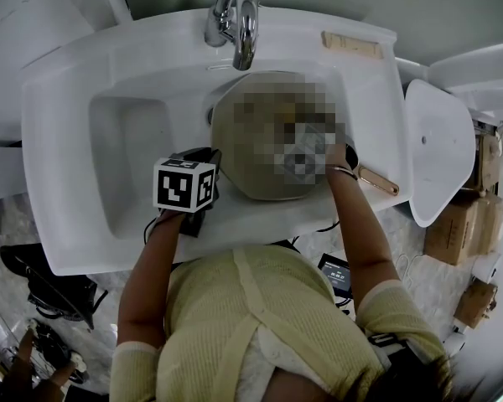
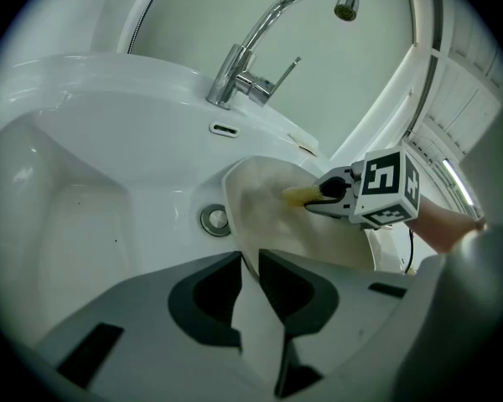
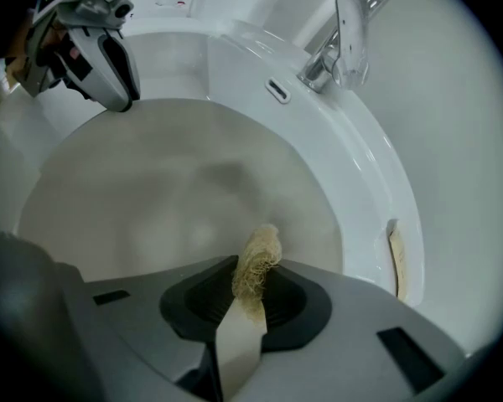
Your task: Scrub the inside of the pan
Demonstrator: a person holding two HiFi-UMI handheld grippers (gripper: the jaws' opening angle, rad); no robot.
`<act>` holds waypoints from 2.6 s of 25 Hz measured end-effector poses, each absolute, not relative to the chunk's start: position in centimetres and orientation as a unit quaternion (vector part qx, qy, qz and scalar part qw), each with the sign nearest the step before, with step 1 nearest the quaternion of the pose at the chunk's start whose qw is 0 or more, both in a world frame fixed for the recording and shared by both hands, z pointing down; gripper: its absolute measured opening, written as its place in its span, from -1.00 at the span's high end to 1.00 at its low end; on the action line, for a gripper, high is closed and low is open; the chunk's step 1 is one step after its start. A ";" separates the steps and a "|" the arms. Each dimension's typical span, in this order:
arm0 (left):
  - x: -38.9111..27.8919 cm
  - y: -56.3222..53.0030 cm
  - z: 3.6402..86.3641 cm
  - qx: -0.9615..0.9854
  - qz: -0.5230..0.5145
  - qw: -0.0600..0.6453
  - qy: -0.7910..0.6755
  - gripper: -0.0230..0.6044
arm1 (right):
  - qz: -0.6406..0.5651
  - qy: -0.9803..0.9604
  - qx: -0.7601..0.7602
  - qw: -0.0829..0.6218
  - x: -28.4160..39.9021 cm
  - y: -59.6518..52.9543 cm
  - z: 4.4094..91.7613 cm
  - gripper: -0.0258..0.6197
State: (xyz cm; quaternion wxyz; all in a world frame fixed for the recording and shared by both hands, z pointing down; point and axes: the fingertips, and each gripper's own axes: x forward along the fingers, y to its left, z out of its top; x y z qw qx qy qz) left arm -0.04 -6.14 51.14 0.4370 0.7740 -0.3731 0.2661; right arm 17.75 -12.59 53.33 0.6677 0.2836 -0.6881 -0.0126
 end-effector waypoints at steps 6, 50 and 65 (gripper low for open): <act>-0.1 -6.2 51.2 0.772 0.267 0.437 -0.377 0.60 | -0.021 -0.672 0.258 0.694 17.8 -12.6 54.7 0.66; -0.3 -5.7 50.7 0.777 0.259 0.431 -0.377 0.60 | -0.030 -0.729 -0.006 0.684 10.6 -0.9 54.4 0.66; -2.0 -4.7 49.7 0.785 0.280 0.415 -0.364 0.60 | -0.032 -0.734 0.033 0.678 11.1 -0.9 53.1 0.66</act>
